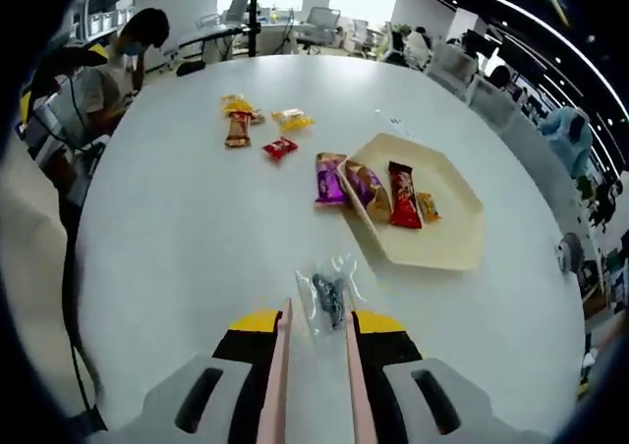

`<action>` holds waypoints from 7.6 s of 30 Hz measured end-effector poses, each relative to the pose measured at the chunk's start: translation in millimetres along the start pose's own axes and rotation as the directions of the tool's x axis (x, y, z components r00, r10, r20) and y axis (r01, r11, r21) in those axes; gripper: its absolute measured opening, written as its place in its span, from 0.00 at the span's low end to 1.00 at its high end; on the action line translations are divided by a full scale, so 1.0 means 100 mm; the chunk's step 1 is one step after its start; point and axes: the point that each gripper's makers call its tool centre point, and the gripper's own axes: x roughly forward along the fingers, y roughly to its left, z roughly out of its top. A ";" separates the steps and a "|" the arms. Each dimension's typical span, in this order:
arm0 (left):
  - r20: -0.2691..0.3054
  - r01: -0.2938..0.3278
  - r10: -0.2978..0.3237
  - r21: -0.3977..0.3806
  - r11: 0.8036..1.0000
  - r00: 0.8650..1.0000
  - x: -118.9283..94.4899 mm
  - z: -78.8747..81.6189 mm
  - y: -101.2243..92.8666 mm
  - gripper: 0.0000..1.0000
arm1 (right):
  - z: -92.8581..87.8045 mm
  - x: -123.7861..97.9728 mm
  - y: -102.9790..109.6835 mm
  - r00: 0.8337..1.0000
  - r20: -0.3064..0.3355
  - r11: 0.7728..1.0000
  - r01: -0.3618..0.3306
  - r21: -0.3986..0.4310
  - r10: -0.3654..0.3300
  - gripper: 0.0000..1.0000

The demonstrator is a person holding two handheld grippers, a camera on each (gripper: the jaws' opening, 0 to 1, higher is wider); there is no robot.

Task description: Place the target food into the container with the food tongs after gripping and lifting it, then release it inside without dropping or visibly crushing the food.

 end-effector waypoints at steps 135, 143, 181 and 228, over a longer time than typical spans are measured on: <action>0.002 -0.029 0.029 -0.021 0.999 1.000 -0.10 -0.05 0.00 0.77 | 0.92 -0.25 -0.65 0.982 0.148 0.984 0.098 0.151 -0.120 0.17; -0.001 -0.032 0.032 -0.020 0.999 0.999 -0.12 -0.05 -0.01 0.77 | 1.01 -0.30 -0.83 0.975 0.165 0.980 0.121 0.160 -0.148 0.17; 0.003 -0.024 0.025 -0.028 0.999 1.000 -0.09 -0.06 0.03 0.77 | 1.32 -0.22 -0.64 0.958 0.261 0.986 0.087 0.141 -0.121 0.25; 0.039 -0.118 0.123 -0.104 0.988 0.992 -0.63 -0.31 0.48 0.75 | 2.21 0.46 0.56 0.960 0.266 0.996 -0.077 -0.053 0.088 0.27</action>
